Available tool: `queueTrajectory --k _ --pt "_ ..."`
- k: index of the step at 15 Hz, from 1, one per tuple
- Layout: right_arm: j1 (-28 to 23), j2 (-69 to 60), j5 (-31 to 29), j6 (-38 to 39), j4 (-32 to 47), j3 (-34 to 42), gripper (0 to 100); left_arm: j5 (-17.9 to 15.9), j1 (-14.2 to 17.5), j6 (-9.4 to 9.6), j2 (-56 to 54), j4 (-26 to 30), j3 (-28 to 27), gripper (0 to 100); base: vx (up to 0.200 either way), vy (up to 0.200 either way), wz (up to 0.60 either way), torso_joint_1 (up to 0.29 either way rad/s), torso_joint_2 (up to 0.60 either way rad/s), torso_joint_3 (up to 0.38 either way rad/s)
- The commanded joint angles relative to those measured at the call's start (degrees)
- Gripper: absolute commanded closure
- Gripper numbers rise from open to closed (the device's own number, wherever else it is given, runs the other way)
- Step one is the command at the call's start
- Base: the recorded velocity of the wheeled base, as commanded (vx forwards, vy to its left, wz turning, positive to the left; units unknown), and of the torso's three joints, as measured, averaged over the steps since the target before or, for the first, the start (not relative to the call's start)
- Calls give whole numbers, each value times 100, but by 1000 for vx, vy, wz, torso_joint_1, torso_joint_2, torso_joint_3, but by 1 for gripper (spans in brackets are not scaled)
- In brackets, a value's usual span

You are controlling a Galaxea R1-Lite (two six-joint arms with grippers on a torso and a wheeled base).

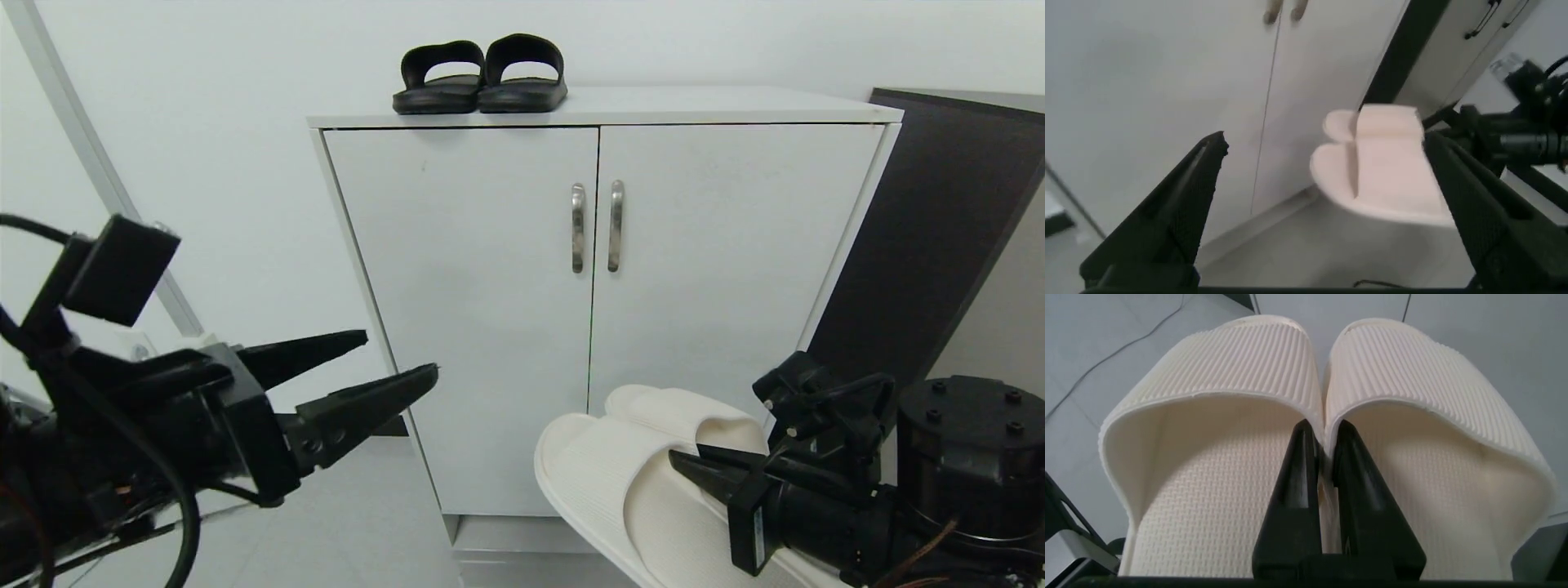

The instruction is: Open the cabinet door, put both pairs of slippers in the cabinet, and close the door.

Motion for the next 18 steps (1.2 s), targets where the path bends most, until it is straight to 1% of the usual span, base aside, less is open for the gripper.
queueTrajectory --k 1,5,6,7,8,10,11,13,14,15,16,17,18 --pt "4 7 0 -1 -2 -5 100 -1 -228 6 924 6 -806 0 0 0 0 0 0 0" --pt "-4 -2 0 8 -2 -5 100 -72 -510 -3 1952 -196 -2098 0 0 0 0 0 0 0" --pt "-4 -2 0 8 -2 -5 100 -151 -580 -12 2198 -187 -2414 0 0 0 0 0 0 0" --pt "-4 15 0 8 -2 -5 100 -318 -633 -21 2453 -170 -2722 0 0 0 0 0 0 0" --pt "-4 15 0 8 -2 4 100 -388 -677 -21 2602 -152 -2906 0 0 0 0 0 0 0" --pt "-22 -2 0 8 -2 4 100 -502 -826 -21 3174 -135 -3504 0 0 0 0 0 0 0" --pt "-22 -2 0 8 -2 4 100 -538 -826 -21 3235 -126 -3566 0 0 0 0 0 0 0" --pt "-22 -2 0 8 -2 4 100 -1047 -826 -56 3446 50 -3821 0 0 0 0 0 0 0" --pt "-22 15 9 8 -2 4 100 -1223 -817 -223 3490 94 -3970 0 0 0 0 0 0 0" --pt "-22 33 9 8 6 4 100 -1487 -808 -504 3525 85 -4102 0 0 0 0 0 0 0" --pt "-22 33 9 8 6 4 100 -1777 -791 -733 3534 94 -4190 0 0 0 0 0 0 0" --pt "-22 33 9 8 6 4 100 -1917 -773 -979 3560 94 -4269 0 0 0 0 0 0 0" --pt "-22 33 9 8 6 4 100 -1909 -756 -1076 3648 85 -4357 0 0 0 0 0 0 0"
